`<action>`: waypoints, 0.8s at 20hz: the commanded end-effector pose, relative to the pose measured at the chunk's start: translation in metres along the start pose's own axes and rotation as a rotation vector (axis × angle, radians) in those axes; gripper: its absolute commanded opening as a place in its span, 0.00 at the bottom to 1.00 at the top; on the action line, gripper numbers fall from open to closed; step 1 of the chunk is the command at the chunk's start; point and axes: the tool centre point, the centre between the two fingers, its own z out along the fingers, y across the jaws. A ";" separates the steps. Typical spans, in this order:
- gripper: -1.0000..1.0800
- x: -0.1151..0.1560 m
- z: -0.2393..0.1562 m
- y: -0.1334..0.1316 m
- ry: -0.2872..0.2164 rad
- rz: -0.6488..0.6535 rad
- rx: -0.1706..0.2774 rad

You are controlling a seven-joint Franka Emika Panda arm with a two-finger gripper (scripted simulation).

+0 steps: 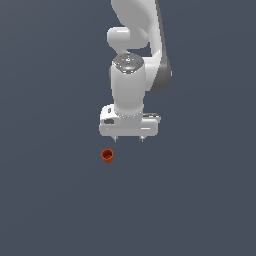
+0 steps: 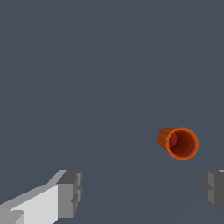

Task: Pick up the object and move it to a goal position.

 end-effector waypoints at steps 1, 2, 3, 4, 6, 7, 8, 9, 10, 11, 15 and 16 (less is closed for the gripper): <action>0.96 0.000 0.000 0.000 0.000 0.000 0.000; 0.96 0.000 -0.001 0.000 0.001 -0.001 0.000; 0.96 0.001 -0.002 -0.002 0.004 -0.005 -0.001; 0.96 0.003 -0.005 -0.004 0.009 -0.012 -0.002; 0.96 0.007 -0.014 -0.011 0.025 -0.033 -0.004; 0.96 0.009 -0.019 -0.015 0.033 -0.044 -0.006; 0.96 0.010 -0.023 -0.017 0.039 -0.052 -0.007; 0.96 0.011 -0.025 -0.019 0.043 -0.058 -0.008; 0.96 0.012 -0.027 -0.020 0.045 -0.061 -0.008; 0.96 0.012 -0.027 -0.020 0.045 -0.061 -0.008; 0.96 0.011 -0.020 -0.015 0.039 -0.040 -0.007; 0.96 0.011 -0.017 -0.012 0.036 -0.029 -0.006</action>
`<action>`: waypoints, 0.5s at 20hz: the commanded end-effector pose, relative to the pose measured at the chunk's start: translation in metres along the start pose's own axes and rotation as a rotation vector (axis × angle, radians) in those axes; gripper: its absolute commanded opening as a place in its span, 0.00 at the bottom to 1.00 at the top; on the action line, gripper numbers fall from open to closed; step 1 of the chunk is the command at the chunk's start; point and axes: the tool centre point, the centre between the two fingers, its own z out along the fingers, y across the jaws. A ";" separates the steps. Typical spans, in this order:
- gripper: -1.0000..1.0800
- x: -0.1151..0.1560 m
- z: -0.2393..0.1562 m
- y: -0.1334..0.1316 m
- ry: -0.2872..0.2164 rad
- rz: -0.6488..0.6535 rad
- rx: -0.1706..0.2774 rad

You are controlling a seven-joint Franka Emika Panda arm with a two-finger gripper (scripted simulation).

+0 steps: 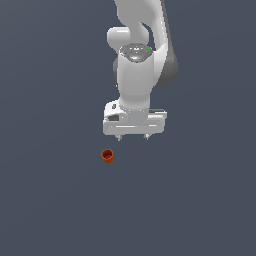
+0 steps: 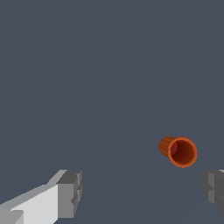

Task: Pick up the object and move it to a goal position.

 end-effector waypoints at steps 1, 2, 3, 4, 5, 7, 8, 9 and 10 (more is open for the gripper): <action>0.96 -0.001 0.008 0.007 -0.007 0.026 0.000; 0.96 -0.001 0.012 0.011 -0.011 0.041 0.000; 0.96 -0.001 0.017 0.016 -0.015 0.059 0.001; 0.96 -0.002 0.023 0.022 -0.020 0.079 0.001; 0.96 -0.003 0.029 0.027 -0.026 0.101 0.001; 0.96 -0.005 0.044 0.041 -0.038 0.153 0.000; 0.96 -0.007 0.052 0.049 -0.045 0.182 -0.001; 0.96 -0.009 0.061 0.058 -0.052 0.214 -0.003; 0.96 -0.011 0.070 0.066 -0.060 0.244 -0.005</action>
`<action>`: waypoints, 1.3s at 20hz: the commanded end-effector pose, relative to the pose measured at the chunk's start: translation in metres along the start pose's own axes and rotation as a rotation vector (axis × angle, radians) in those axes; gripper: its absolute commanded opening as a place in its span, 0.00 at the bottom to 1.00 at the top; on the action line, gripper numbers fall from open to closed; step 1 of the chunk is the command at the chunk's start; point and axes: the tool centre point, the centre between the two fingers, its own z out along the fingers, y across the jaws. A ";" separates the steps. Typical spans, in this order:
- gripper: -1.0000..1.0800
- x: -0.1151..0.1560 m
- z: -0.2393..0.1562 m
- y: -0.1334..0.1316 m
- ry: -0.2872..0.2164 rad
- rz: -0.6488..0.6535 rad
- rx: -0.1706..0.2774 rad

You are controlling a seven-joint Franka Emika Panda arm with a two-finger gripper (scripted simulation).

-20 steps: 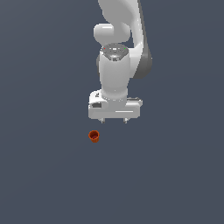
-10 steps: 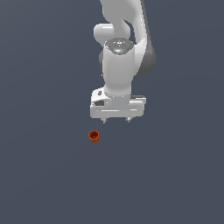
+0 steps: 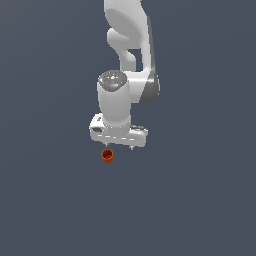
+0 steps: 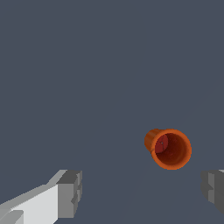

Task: Pick up the object and move it to a goal position.

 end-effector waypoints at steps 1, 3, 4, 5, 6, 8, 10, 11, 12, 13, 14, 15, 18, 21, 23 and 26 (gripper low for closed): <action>0.96 0.000 0.021 0.021 -0.017 0.074 -0.004; 0.96 -0.001 0.035 0.035 -0.028 0.122 -0.008; 0.96 -0.002 0.041 0.040 -0.033 0.142 -0.010; 0.96 -0.002 0.046 0.046 -0.037 0.160 -0.012; 0.96 -0.003 0.051 0.050 -0.040 0.176 -0.013; 0.96 -0.003 0.057 0.057 -0.045 0.200 -0.016; 0.96 -0.004 0.061 0.061 -0.048 0.214 -0.018; 0.96 -0.004 0.062 0.062 -0.049 0.218 -0.018; 0.96 -0.004 0.063 0.063 -0.049 0.219 -0.018; 0.96 -0.005 0.061 0.061 -0.049 0.213 -0.018; 0.96 -0.005 0.062 0.061 -0.049 0.213 -0.018; 0.96 -0.005 0.063 0.061 -0.049 0.213 -0.018; 0.96 -0.005 0.071 0.062 -0.049 0.214 -0.018; 0.96 -0.007 0.087 0.062 -0.049 0.216 -0.018; 0.96 -0.007 0.098 0.063 -0.049 0.218 -0.018; 0.96 -0.008 0.109 0.063 -0.049 0.219 -0.018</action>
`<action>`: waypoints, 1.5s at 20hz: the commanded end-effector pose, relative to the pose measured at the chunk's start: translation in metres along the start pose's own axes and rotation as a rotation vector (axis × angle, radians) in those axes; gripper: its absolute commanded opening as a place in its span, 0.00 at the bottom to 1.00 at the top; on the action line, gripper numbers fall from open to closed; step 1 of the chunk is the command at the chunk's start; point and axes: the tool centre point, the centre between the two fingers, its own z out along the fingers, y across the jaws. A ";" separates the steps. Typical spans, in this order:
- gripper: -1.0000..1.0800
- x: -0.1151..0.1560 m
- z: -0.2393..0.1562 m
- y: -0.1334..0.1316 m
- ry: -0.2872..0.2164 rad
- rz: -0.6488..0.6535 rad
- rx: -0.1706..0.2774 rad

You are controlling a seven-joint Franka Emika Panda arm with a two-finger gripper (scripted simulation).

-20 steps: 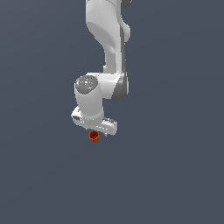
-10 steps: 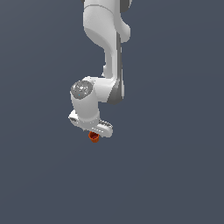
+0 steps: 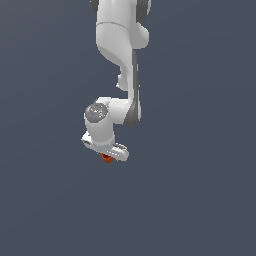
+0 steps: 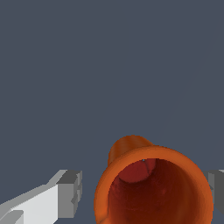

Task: Pick up the object and move it to a goal position.

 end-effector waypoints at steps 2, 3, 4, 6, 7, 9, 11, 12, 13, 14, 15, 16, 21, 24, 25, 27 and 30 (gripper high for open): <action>0.96 0.001 0.008 0.000 0.001 0.001 0.000; 0.96 0.001 0.009 0.000 0.001 0.001 0.000; 0.96 0.001 0.009 0.000 0.001 0.001 0.000; 0.00 0.001 0.009 0.000 0.001 0.001 0.000; 0.00 0.001 0.009 0.000 0.001 0.001 0.000; 0.00 0.001 0.009 0.000 0.001 0.001 0.000; 0.00 0.001 0.009 0.000 0.001 0.001 0.000; 0.00 0.001 0.009 0.000 0.001 0.001 0.000; 0.00 0.001 0.009 0.000 0.001 0.001 0.000; 0.00 0.001 0.009 0.000 0.001 0.001 0.000; 0.00 0.002 0.009 0.000 0.001 0.001 0.000; 0.00 0.001 0.009 0.000 0.001 0.001 0.000; 0.00 -0.002 0.001 -0.002 0.001 0.001 0.000; 0.00 -0.007 -0.008 -0.004 0.001 0.001 0.000; 0.00 -0.010 -0.012 -0.005 0.001 0.001 0.000; 0.00 -0.014 -0.021 -0.007 0.001 0.001 0.000; 0.00 -0.024 -0.038 -0.010 0.001 0.001 0.001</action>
